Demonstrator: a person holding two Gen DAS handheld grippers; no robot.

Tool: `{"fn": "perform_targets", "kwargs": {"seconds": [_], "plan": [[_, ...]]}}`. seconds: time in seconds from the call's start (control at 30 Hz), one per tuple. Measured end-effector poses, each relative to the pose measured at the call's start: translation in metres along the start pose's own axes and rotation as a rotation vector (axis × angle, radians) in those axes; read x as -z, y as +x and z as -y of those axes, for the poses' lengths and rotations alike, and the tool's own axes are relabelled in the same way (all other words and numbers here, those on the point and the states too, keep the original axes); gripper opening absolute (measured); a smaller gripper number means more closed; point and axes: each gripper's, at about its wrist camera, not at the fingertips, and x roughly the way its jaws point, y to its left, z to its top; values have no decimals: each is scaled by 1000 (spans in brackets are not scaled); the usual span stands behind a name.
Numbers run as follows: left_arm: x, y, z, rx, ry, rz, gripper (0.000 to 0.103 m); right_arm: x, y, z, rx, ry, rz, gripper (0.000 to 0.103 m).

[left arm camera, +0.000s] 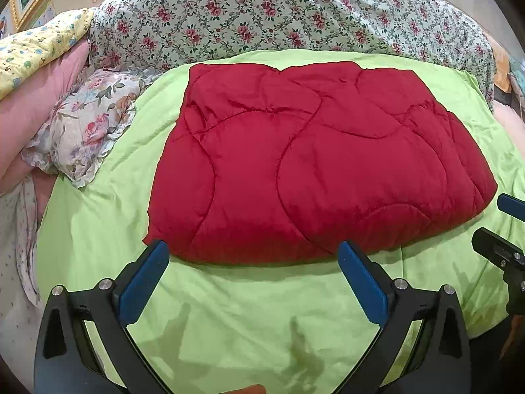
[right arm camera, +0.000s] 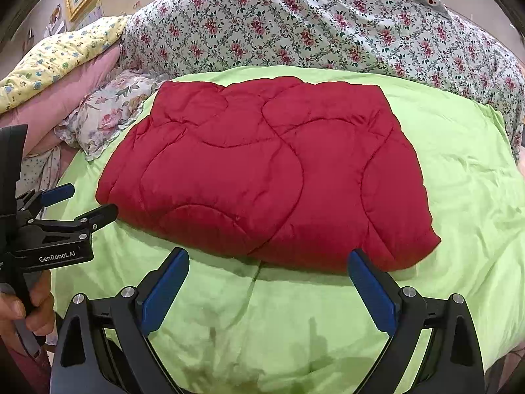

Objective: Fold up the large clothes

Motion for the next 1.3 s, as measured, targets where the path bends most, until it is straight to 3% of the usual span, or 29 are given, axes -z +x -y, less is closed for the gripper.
{"fn": "perform_targets", "kwargs": {"seconds": [0.5,1.3], "plan": [[-12,25,-2,-10,-14,-39,103,-18,29,7,4,26,-44,98],[-27,36,-5,-14,-20,-38,103,-36,39,12,-7,36,-51,98]]}}
